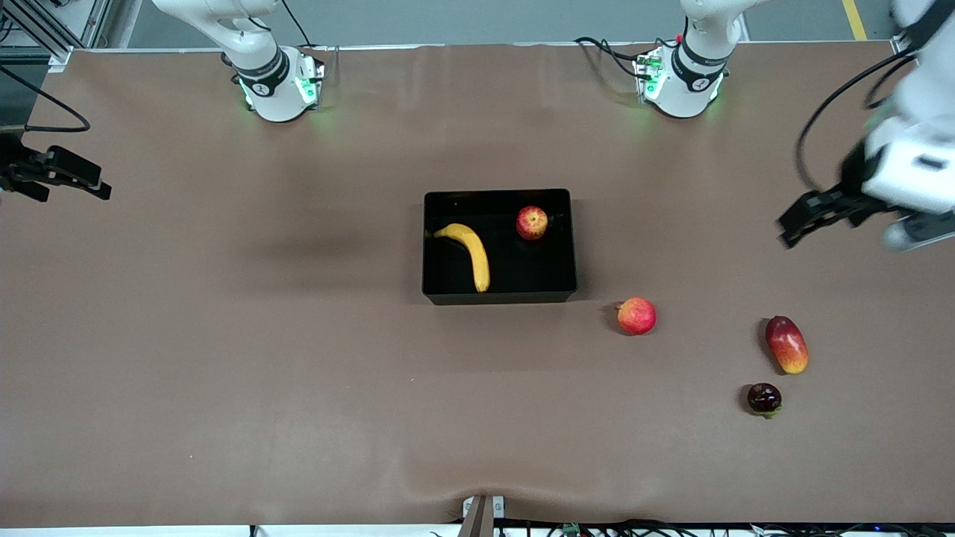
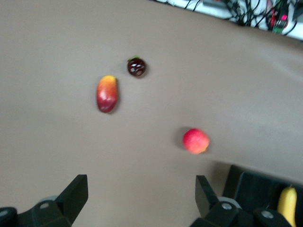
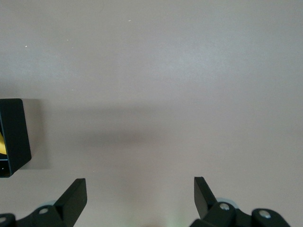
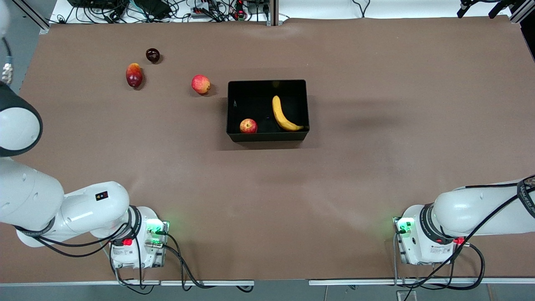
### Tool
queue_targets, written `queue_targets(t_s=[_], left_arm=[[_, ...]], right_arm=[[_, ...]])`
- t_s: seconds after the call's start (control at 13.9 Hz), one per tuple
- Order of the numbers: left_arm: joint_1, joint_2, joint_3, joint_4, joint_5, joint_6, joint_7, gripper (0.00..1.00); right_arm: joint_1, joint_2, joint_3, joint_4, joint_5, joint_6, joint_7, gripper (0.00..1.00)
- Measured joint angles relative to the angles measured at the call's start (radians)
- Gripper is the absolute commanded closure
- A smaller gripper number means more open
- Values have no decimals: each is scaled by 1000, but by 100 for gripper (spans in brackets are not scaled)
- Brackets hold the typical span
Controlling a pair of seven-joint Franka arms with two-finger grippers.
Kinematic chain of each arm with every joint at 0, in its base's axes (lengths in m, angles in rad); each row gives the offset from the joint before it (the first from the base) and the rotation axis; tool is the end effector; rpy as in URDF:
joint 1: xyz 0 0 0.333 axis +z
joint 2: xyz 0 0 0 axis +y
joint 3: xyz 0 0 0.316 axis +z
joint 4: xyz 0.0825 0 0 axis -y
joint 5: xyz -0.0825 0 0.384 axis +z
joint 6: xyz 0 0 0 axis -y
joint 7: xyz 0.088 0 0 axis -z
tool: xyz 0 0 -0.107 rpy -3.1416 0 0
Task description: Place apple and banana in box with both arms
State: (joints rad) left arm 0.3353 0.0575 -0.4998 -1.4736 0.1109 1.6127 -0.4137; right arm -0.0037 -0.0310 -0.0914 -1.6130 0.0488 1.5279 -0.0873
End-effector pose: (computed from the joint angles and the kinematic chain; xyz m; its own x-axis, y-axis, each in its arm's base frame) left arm 0.5707 -0.0740 0.6462 0.9628 0.2449 0.1143 0.2508 -0.9672 -0.0406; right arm 0.5377 -0.0467 0.6181 0.9988 -0.0055 -0.0494 -0.0083 -0.9984 -0.0561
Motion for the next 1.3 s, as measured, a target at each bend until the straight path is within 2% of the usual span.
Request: queue_targets(t_s=[0.22,0.36,0.65,1.01,1.3], left_arm=[[-174,-30,241,-3,-52,-77,86,0],[-263,-37,353,-5,-59,-96,140,0],[-277,-69,404,-16,-71,-148,228,0],[-292,-175,409,-80,-101,-186,233,0],[-320,-192,409,-90,-105,-188,218,0]], right_arm=[[0,0,0,0,0,0,0,0],[0,0,0,0,0,0,0,0],[0,0,0,0,0,-1,0,0],[0,0,0,0,0,-1,0,0],[0,0,0,0,0,-1,0,0]])
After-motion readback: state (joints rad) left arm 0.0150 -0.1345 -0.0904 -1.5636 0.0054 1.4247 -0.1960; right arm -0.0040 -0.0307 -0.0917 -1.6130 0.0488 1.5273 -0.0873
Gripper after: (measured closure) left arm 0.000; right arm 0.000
